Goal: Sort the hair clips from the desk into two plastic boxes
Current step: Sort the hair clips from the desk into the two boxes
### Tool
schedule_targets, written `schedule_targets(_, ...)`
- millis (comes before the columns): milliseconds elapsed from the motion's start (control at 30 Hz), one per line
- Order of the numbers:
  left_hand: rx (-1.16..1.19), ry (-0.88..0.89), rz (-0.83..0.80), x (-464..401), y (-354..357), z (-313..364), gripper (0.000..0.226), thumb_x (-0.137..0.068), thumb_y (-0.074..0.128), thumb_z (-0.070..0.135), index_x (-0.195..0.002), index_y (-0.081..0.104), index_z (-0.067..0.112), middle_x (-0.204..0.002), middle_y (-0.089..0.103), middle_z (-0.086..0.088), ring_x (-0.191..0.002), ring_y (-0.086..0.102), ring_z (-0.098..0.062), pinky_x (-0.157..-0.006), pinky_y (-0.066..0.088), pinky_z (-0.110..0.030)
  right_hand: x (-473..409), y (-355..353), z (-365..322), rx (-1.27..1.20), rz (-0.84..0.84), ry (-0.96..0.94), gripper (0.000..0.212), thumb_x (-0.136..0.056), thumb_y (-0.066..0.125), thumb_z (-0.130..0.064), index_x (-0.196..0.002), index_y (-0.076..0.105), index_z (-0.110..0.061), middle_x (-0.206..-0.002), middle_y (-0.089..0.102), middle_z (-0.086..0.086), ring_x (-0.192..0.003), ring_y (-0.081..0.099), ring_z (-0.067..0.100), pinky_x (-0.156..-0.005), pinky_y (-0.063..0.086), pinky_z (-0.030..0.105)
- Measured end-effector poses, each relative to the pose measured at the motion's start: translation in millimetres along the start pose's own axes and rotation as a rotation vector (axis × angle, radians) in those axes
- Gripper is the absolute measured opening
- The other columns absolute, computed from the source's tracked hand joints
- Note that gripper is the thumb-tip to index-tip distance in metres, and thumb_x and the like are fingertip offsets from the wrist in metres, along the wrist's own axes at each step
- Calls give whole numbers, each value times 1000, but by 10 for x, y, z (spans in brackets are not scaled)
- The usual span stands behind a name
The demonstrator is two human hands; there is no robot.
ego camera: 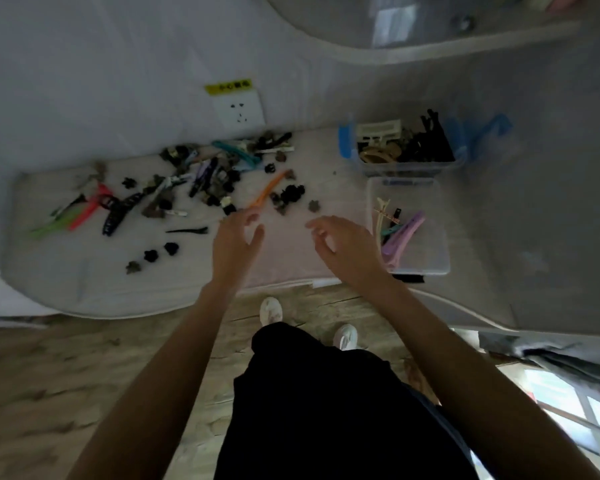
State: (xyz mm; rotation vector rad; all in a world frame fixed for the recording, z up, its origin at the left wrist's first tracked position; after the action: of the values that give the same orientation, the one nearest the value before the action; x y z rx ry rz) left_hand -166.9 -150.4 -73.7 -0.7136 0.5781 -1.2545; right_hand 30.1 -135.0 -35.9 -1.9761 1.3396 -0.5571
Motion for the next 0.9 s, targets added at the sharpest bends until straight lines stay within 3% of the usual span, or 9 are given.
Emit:
schedule_targets(100, -141, -29, -48, -368, -147, -305, 31, -89, 56, 21, -120, 55, 15, -117, 60, -7, -109, 56, -24, -87, 46, -33, -533, 402, -75, 175, -128, -9, 31, -88, 50, -12, -118, 58, -13, -121, 58, 11, -111, 51, 30, -93, 43, 39)
schedule_targets(200, -242, 14, -243, -738, -58, -308, 38, -90, 55, 24, -126, 50, 14, -126, 53, -9, -115, 50, -27, -92, 43, -35, -931, 658, -32, 345, -225, 62, 39, -89, 50, -18, -128, 47, -15, -142, 39, 11, -127, 35, 33, -101, 37, 43)
schedule_targets(300, -314, 116, -389, -963, 132, -277, 32, -90, 53, 24, -119, 51, 10, -120, 54, -12, -112, 50, -29, -86, 44, -36, -1157, 725, -23, 358, -172, 188, 36, -92, 47, -20, -127, 47, -12, -138, 43, 12, -120, 42, 32, -97, 38, 40)
schedule_targets(400, -261, 94, -451, -1065, 212, -277, 35, -87, 54, 21, -122, 48, 17, -114, 57, -12, -104, 56, -31, -81, 50, -42, -1365, 680, -1, 355, -117, 154, 36, -91, 46, -12, -127, 48, -10, -131, 50, 13, -115, 46, 31, -97, 40, 39)
schedule_targets(533, -183, 108, -415, -1167, 13, -370, 38, -84, 57, 12, -122, 53, 17, -111, 62, -9, -96, 62, -28, -79, 53, -38, -1787, 668, 65, 384, -141, 103, 39, -92, 45, -10, -130, 47, -9, -135, 48, 16, -120, 44, 33, -99, 36, 41)
schedule_targets(667, -154, 119, -239, -1284, -406, -637, 31, -83, 59, 15, -114, 59, 19, -106, 59, -6, -90, 58, -23, -68, 44, -30, -2150, 745, 77, 509, -152, 81, 42, -90, 48, -10, -132, 45, -6, -136, 47, 19, -124, 43, 36, -100, 36, 43)
schedule_targets(767, -167, 172, -170, -1545, -647, -810, 20, -86, 58, 16, -106, 60, 16, -101, 60, -6, -89, 58, -22, -69, 44, -29, -2237, 831, 75, 545, -144, 103, 40, -87, 50, -7, -127, 49, -1, -126, 53, 25, -115, 50, 40, -94, 39, 46)
schedule_targets(900, -234, 254, -208, -1986, -628, -837, 25, -90, 54, 20, -114, 56, 12, -113, 58, -10, -99, 56, -27, -77, 46, -38, -2117, 937, 72, 636, -184, 232, 34, -90, 45, -12, -123, 48, -3, -114, 57, 21, -102, 52, 35, -84, 38, 41)
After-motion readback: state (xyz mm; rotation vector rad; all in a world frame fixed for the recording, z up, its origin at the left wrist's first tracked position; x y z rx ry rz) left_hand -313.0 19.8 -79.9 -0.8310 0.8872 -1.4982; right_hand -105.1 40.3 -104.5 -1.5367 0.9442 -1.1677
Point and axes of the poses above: each hand's wrist, its own x-axis away from the middle knuckle, its own y-axis out of the palm, z = x × y, the point moved 2 cm from there along -x, towards the middle knuckle
